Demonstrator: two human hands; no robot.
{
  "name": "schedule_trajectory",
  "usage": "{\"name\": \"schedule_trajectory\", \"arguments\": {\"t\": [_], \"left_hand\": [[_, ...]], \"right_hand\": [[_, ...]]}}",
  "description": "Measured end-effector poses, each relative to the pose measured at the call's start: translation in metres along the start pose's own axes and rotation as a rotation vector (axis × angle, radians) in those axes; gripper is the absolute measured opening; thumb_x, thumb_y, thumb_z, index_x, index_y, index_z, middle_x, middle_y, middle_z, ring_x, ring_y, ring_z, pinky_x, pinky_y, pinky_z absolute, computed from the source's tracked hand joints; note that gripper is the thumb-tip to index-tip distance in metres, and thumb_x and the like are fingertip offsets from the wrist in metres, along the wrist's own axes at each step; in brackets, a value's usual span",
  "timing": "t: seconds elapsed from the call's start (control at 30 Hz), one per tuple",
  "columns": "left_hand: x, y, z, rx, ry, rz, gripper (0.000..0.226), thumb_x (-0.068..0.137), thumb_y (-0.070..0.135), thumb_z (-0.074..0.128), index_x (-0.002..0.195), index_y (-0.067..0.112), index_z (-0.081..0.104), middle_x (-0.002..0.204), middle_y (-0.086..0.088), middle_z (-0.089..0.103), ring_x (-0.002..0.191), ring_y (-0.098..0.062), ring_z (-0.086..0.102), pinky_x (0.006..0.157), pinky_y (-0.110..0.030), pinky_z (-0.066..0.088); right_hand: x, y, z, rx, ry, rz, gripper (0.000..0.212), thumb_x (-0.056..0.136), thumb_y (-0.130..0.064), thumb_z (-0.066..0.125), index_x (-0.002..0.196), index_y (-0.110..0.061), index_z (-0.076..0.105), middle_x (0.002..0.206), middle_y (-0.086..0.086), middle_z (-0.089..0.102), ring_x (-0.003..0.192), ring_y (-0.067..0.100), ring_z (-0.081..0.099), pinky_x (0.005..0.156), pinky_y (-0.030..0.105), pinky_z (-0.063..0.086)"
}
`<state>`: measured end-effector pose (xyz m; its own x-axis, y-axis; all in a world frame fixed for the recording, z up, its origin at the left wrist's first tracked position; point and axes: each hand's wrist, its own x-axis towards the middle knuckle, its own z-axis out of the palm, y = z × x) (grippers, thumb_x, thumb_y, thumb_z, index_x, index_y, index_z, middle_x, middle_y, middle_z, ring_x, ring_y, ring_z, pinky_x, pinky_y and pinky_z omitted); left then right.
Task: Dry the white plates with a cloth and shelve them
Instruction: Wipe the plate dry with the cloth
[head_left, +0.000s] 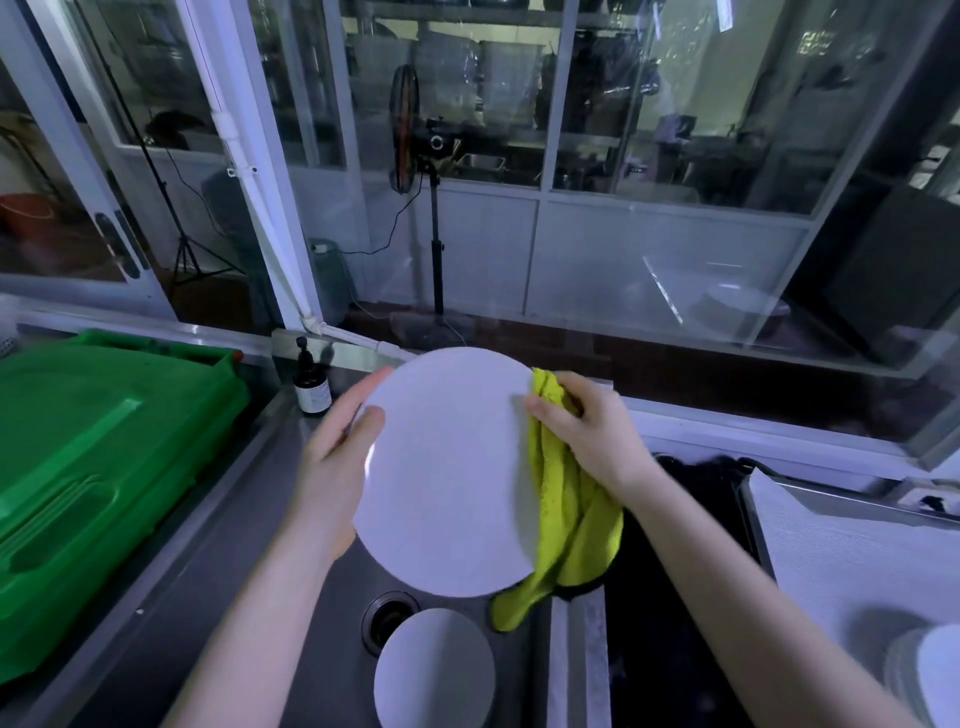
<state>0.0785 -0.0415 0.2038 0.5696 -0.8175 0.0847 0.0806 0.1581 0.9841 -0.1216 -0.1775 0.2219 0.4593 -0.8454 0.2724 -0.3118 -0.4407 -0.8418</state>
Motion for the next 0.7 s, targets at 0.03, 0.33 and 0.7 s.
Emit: {"name": "schedule_trajectory", "arguments": {"t": [0.03, 0.33, 0.7], "left_hand": [[0.002, 0.003, -0.001, 0.058, -0.071, 0.023, 0.043, 0.103, 0.012, 0.049, 0.116, 0.047, 0.071, 0.117, 0.017, 0.073, 0.104, -0.001, 0.069, 0.077, -0.02, 0.054], [0.016, 0.019, 0.011, 0.194, -0.271, -0.015, 0.037, 0.101, 0.013, 0.055, 0.108, 0.045, 0.074, 0.111, 0.015, 0.075, 0.102, -0.005, 0.071, 0.075, -0.014, 0.054], [-0.03, -0.038, 0.041, -0.136, 0.28, -0.045, 0.037, 0.093, 0.042, 0.056, 0.129, 0.046, 0.057, 0.12, 0.022, 0.069, 0.116, 0.0, 0.063, 0.106, -0.04, 0.048]], "right_hand": [[0.007, -0.006, -0.006, -0.046, -0.091, -0.053, 0.018, 0.087, -0.031, 0.072, 0.087, -0.014, 0.066, 0.072, 0.001, 0.061, 0.068, 0.005, 0.048, 0.066, 0.028, 0.043], [0.022, -0.008, -0.01, 0.013, -0.269, -0.08, 0.022, 0.087, -0.025, 0.074, 0.085, -0.005, 0.066, 0.071, -0.001, 0.054, 0.067, 0.009, 0.046, 0.064, 0.029, 0.042], [-0.02, 0.033, 0.039, 0.525, 0.437, 0.371, 0.014, 0.083, -0.029, 0.075, 0.077, -0.017, 0.07, 0.066, -0.006, 0.063, 0.068, 0.011, 0.056, 0.068, 0.035, 0.049]]}}
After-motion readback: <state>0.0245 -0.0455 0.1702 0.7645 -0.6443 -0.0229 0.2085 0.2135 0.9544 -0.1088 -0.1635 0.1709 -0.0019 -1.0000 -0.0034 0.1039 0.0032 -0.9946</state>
